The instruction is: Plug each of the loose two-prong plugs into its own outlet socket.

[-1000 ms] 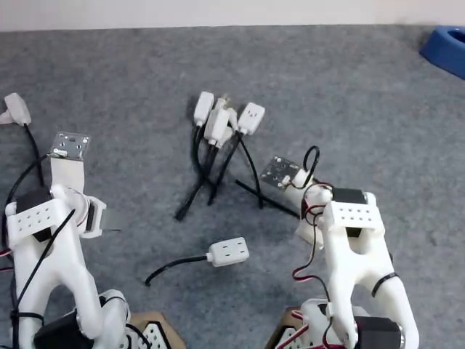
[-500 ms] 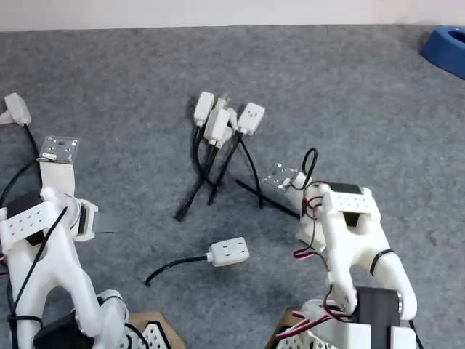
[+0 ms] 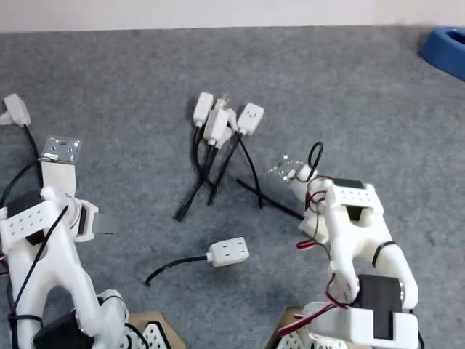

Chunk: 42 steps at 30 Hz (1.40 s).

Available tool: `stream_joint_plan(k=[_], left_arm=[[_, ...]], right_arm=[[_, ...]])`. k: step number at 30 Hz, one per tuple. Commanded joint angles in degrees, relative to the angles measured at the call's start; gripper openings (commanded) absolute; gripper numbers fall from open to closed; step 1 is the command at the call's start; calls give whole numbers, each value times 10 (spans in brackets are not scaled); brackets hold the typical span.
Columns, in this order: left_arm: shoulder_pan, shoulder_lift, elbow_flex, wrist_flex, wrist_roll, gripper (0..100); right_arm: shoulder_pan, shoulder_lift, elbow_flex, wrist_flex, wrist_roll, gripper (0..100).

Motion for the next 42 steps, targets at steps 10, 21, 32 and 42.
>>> stream_joint_plan(k=[10, 21, 32, 42], left_arm=[[34, -18, -19, 4, -5, 408], [176, -18, -189, 112, 86, 408], [346, -19, -325, 251, 135, 408], [469, -65, -318, 292, 136, 408]], right_arm=[[-23, -44, -335, 186, -300, 6], [-92, 20, -629, 435, -769, 6], [-190, -95, -391, 191, -866, 6], [-271, -423, 44, -116, -765, 6]])
